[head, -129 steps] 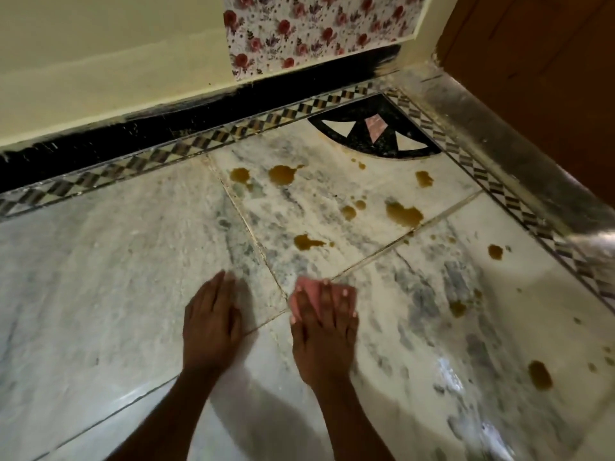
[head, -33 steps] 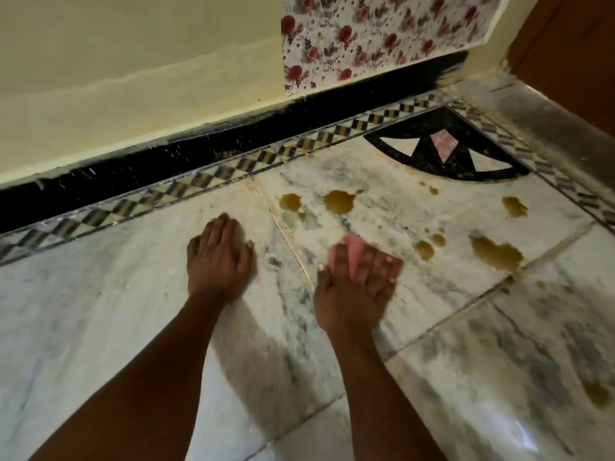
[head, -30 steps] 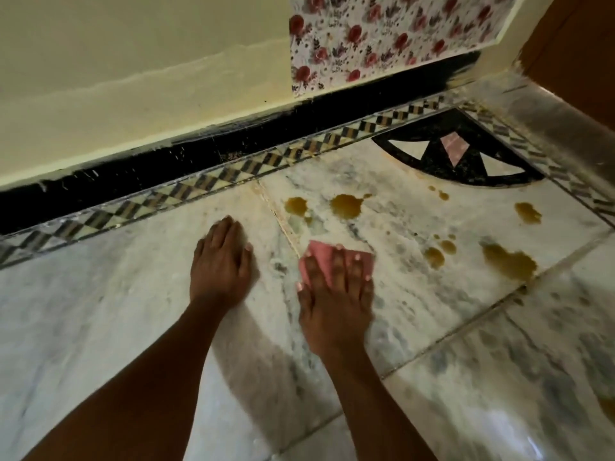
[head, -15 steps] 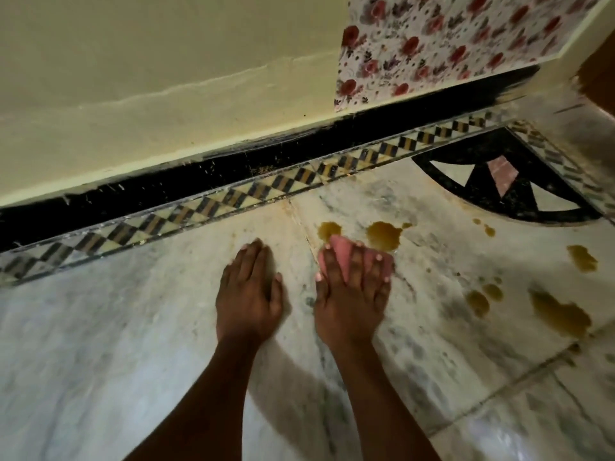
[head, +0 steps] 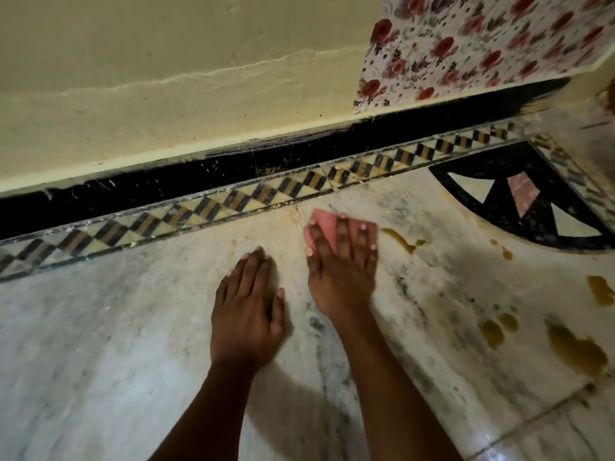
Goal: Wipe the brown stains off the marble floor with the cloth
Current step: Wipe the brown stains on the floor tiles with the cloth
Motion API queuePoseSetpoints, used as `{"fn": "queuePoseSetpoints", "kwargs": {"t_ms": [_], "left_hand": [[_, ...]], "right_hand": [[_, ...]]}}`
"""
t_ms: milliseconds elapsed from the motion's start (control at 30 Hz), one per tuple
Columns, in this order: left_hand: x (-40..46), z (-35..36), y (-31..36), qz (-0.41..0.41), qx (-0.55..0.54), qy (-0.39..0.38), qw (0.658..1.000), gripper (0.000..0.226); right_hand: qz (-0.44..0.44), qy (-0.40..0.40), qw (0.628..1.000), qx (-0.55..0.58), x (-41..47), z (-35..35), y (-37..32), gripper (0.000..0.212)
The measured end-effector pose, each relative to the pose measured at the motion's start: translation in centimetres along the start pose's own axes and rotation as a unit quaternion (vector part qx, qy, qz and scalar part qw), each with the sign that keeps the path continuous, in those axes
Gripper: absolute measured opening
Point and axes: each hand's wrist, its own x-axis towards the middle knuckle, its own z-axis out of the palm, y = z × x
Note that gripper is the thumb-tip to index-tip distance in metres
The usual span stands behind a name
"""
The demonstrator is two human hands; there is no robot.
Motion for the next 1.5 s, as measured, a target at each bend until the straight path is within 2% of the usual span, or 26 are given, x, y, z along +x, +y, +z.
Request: {"fn": "queuePoseSetpoints", "kwargs": {"t_ms": [67, 100, 233, 300, 367, 433, 533, 600, 633, 700, 767, 800, 867, 933, 1033, 1100, 1167, 1200, 1267, 1300, 1333, 1400, 1500], "left_hand": [[-0.1, -0.1, 0.0, 0.003, 0.002, -0.001, 1.000, 0.065], [0.1, -0.1, -0.1, 0.004, 0.002, 0.000, 1.000, 0.065], [0.1, 0.1, 0.0, -0.002, 0.011, -0.002, 1.000, 0.065], [0.1, 0.2, 0.1, -0.001, 0.013, -0.001, 1.000, 0.065], [0.1, 0.2, 0.1, 0.001, 0.014, 0.005, 1.000, 0.064], [0.2, 0.2, 0.1, 0.001, 0.016, 0.008, 1.000, 0.064], [0.1, 0.2, 0.0, 0.006, 0.023, 0.015, 1.000, 0.064], [0.2, 0.2, -0.1, 0.006, 0.023, 0.014, 1.000, 0.064], [0.2, 0.2, -0.1, 0.005, 0.022, 0.013, 1.000, 0.064], [0.2, 0.3, -0.1, 0.007, 0.019, 0.008, 1.000, 0.064], [0.2, 0.2, 0.0, 0.005, 0.017, 0.005, 1.000, 0.065], [0.2, 0.2, 0.1, 0.003, 0.015, 0.004, 1.000, 0.065], [0.2, 0.1, 0.2, 0.001, 0.013, 0.002, 1.000, 0.064], [0.2, 0.0, 0.1, 0.001, 0.009, 0.002, 1.000, 0.065], [0.1, 0.0, 0.1, 0.003, 0.009, 0.000, 1.000, 0.065], [0.2, -0.2, 0.1, 0.000, 0.002, 0.002, 1.000, 0.065], [0.3, -0.2, 0.2, -0.003, 0.001, -0.005, 1.000, 0.066], [0.3, -0.3, 0.2, -0.005, 0.000, -0.006, 1.000, 0.066], [0.2, -0.1, 0.3, -0.003, 0.006, -0.008, 1.000, 0.066], [0.1, -0.1, 0.3, -0.001, 0.010, -0.013, 1.000, 0.066], [0.2, -0.1, 0.2, 0.000, 0.013, -0.017, 1.000, 0.066], [0.2, -0.1, 0.1, 0.003, 0.017, -0.019, 1.000, 0.066], [0.2, -0.2, 0.3, 0.004, 0.015, -0.011, 1.000, 0.066]], "right_hand": [[-0.050, -0.003, 0.998, -0.024, -2.6, -0.4, 1.8, 0.056], [-0.046, -0.014, 0.998, -0.033, -3.3, -0.6, 2.9, 0.057], [0.139, 0.000, 0.990, -0.004, 0.6, -1.4, 4.4, 0.060], [0.180, 0.002, 0.983, 0.017, 4.2, -1.1, 2.3, 0.061], [0.115, -0.015, 0.993, 0.020, 6.2, -0.6, 0.0, 0.060], [0.008, -0.010, 1.000, -0.003, 5.1, 0.0, -0.7, 0.061], [-0.141, -0.004, 0.989, -0.041, -0.1, 0.0, 1.4, 0.058], [-0.172, -0.013, 0.983, -0.065, -2.5, -0.6, 4.2, 0.056], [-0.143, -0.015, 0.987, -0.070, -2.5, -1.2, 5.5, 0.056], [-0.004, -0.014, 0.999, -0.052, -0.4, -2.0, 6.8, 0.059], [0.127, 0.009, 0.992, -0.024, 3.8, -1.9, 5.3, 0.062], [0.152, 0.016, 0.988, -0.012, 6.2, -1.6, 3.7, 0.064], [0.099, -0.017, 0.995, -0.001, 9.7, -1.0, -0.4, 0.067], [-0.052, -0.048, 0.997, -0.021, 9.9, -0.3, -2.9, 0.067], [-0.236, -0.025, 0.970, -0.049, 4.8, -0.6, -1.1, 0.063], [-0.275, -0.041, 0.958, -0.070, 2.2, -1.3, 2.8, 0.059], [-0.183, -0.048, 0.979, -0.073, 3.1, -2.3, 6.6, 0.060], [-0.090, -0.026, 0.993, -0.064, 4.5, -2.6, 7.7, 0.061], [0.087, 0.003, 0.995, -0.042, 8.5, -3.2, 8.0, 0.066], [0.135, -0.006, 0.991, -0.019, 10.6, -3.4, 7.1, 0.067], [0.144, -0.023, 0.989, -0.005, 12.2, -3.4, 5.7, 0.068], [0.068, -0.048, 0.996, -0.014, 13.1, -2.4, 2.9, 0.067], [-0.146, -0.063, 0.986, -0.046, 8.4, -0.7, 0.1, 0.066]]}}
